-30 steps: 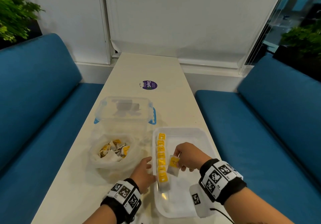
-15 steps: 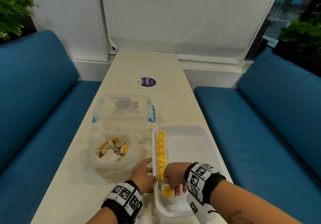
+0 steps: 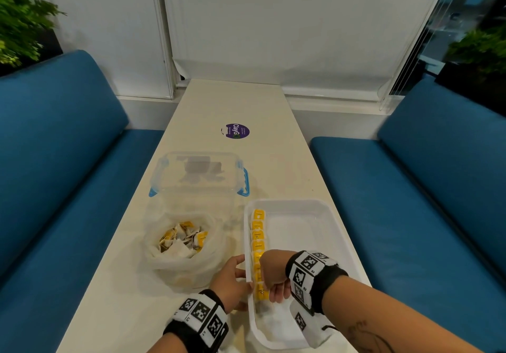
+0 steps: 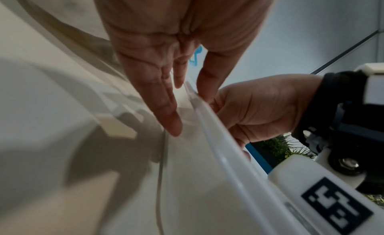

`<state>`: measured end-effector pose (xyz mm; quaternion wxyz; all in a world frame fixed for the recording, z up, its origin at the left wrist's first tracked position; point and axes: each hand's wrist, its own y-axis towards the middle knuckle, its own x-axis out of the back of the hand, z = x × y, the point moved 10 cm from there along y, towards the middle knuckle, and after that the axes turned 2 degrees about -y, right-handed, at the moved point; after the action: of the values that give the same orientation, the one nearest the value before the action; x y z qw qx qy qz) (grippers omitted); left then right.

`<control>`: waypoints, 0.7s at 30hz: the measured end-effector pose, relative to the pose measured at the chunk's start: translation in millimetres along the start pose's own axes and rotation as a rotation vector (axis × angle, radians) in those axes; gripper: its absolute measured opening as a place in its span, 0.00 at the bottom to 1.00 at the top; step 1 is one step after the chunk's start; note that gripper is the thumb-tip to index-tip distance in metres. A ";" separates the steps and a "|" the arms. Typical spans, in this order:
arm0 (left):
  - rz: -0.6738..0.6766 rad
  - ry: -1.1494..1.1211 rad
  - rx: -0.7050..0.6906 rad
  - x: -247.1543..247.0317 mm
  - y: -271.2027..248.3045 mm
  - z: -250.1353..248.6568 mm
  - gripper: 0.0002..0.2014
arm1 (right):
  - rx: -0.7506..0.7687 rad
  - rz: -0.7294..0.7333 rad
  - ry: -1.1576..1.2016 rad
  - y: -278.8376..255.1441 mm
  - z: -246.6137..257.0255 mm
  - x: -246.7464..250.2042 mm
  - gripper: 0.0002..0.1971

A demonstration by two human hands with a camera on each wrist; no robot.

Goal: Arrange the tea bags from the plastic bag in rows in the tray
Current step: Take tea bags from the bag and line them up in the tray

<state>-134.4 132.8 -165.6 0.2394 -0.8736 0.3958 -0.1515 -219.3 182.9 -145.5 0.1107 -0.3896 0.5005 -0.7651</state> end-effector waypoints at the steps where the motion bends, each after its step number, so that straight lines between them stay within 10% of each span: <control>1: 0.002 0.000 0.003 0.2 0.1 0.0 0.29 | -0.013 0.012 0.002 1.2 -1.8 -0.5 0.15; 14: 0.020 0.054 -0.088 30.4 -15.8 -34.1 0.17 | 0.013 -0.037 0.031 6.7 -7.4 26.7 0.10; 21: -0.496 0.094 -0.342 159.3 -47.3 -92.1 0.11 | 0.177 -0.495 -0.075 -22.2 45.2 102.0 0.05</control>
<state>-44.9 10.6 -50.9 0.0261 -0.9632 0.2009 -0.1768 -251.0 105.6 -68.2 -0.0278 -0.5173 0.3167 -0.7945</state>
